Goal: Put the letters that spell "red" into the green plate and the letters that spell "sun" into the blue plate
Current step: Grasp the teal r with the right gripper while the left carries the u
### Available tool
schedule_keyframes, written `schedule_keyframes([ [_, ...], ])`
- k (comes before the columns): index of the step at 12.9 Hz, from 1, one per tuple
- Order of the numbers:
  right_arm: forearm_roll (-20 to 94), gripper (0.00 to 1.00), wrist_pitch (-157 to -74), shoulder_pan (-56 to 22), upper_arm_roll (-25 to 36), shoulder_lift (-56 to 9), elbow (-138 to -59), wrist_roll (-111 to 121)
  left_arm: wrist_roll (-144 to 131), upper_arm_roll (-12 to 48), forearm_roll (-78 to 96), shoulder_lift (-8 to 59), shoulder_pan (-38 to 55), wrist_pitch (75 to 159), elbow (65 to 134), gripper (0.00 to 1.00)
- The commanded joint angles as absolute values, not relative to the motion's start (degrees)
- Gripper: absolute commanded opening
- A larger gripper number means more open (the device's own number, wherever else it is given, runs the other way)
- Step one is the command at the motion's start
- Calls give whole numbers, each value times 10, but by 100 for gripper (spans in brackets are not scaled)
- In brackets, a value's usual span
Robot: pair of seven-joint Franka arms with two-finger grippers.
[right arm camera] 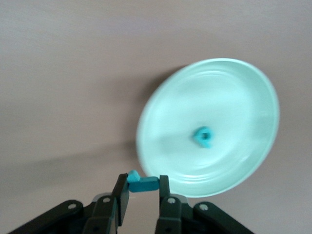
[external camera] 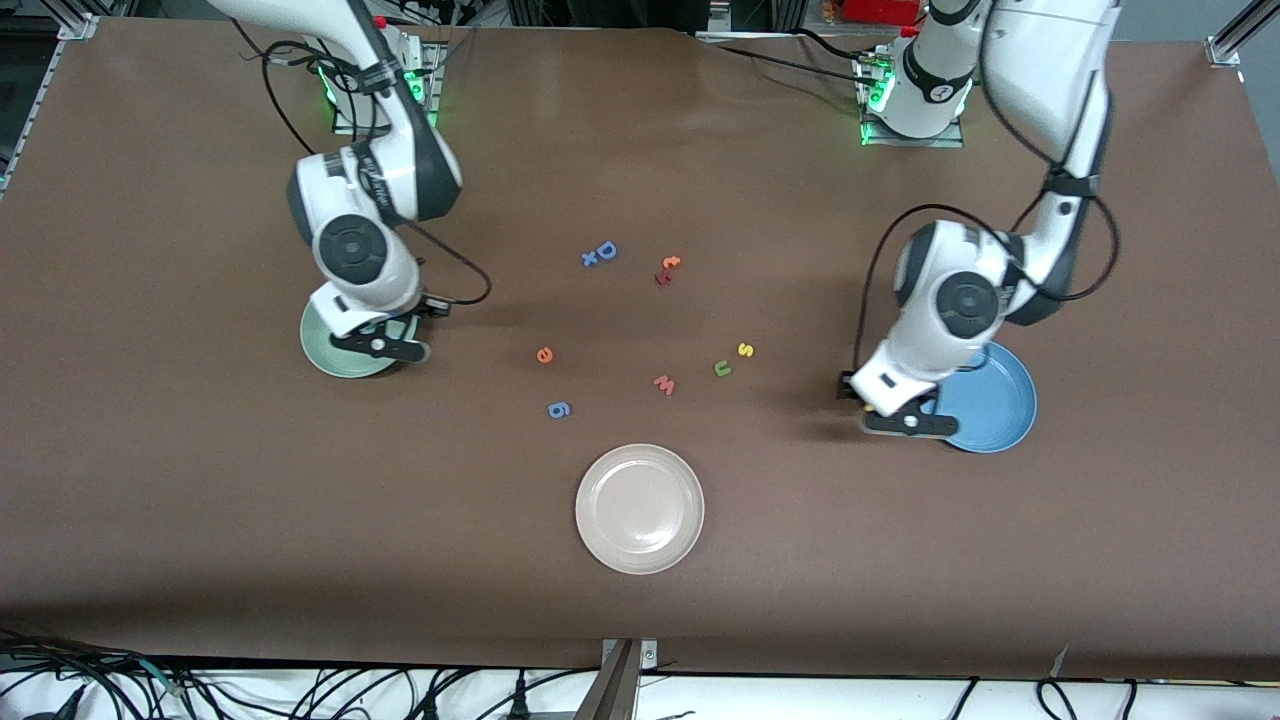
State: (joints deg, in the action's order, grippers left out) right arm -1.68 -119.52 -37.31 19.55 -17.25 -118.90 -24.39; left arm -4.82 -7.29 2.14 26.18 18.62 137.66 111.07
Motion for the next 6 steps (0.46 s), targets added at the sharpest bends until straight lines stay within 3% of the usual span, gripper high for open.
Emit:
schedule_keyframes([
  [1,13,13,-1201,-376,246,-148,-1244,-140,59,-67,38,236,137,1377,1155,23],
  [6,40,13,-1269,-322,270,-201,-1274,-10,188,-67,37,255,84,1378,1164,23],
])
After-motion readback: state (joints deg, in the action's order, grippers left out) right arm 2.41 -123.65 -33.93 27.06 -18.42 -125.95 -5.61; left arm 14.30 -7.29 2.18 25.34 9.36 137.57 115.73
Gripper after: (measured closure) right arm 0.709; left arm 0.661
